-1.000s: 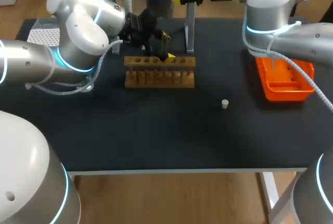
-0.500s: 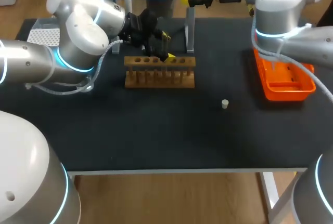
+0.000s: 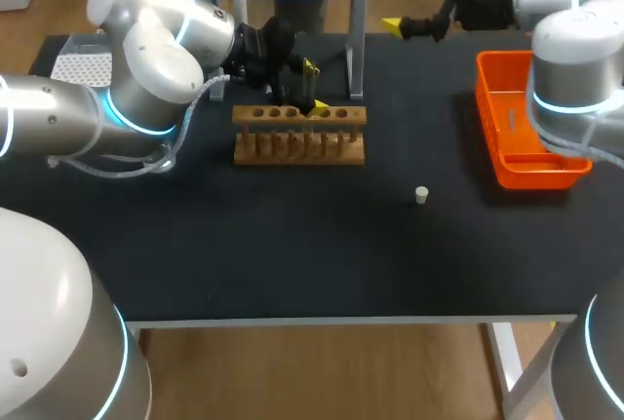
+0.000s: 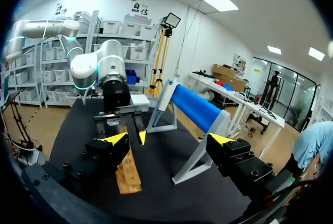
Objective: Invert the test tube, pick up the pipette, mount the tip to pipette, aspirate from beaker and dispense into the tube, eject the tip, return the pipette, and cap with the stopper.
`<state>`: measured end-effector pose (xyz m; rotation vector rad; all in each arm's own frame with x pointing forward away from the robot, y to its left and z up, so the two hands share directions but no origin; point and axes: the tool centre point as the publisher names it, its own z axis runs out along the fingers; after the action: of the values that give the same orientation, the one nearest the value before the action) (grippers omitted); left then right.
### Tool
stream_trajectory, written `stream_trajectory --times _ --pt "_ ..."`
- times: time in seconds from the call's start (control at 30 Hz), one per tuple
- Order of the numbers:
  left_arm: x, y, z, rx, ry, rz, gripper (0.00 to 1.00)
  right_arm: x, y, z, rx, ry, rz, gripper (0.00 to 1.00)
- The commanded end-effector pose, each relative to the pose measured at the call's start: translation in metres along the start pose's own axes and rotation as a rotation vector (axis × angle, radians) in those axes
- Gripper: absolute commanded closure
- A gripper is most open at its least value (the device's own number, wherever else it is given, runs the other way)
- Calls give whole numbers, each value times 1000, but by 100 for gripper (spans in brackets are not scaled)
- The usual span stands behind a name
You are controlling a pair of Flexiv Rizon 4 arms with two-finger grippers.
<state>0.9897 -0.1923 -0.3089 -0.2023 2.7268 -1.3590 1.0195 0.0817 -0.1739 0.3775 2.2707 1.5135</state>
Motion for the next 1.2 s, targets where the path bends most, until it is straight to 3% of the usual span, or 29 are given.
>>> stream_trajectory --times 0.03,0.17,0.5,0.77,1.2 --pt "-1 0 0 0 2 0 0 22 -13 -60 3 -34 9 0" --pt "-1 0 0 0 2 0 0 41 -28 -82 11 -53 12 0" --pt "-1 0 0 0 2 0 0 77 -68 -107 33 -76 46 0" --pt "-1 0 0 0 2 0 0 97 -107 -106 43 -87 96 0" --pt "-1 0 0 0 2 0 0 132 -150 -91 78 -68 134 0"
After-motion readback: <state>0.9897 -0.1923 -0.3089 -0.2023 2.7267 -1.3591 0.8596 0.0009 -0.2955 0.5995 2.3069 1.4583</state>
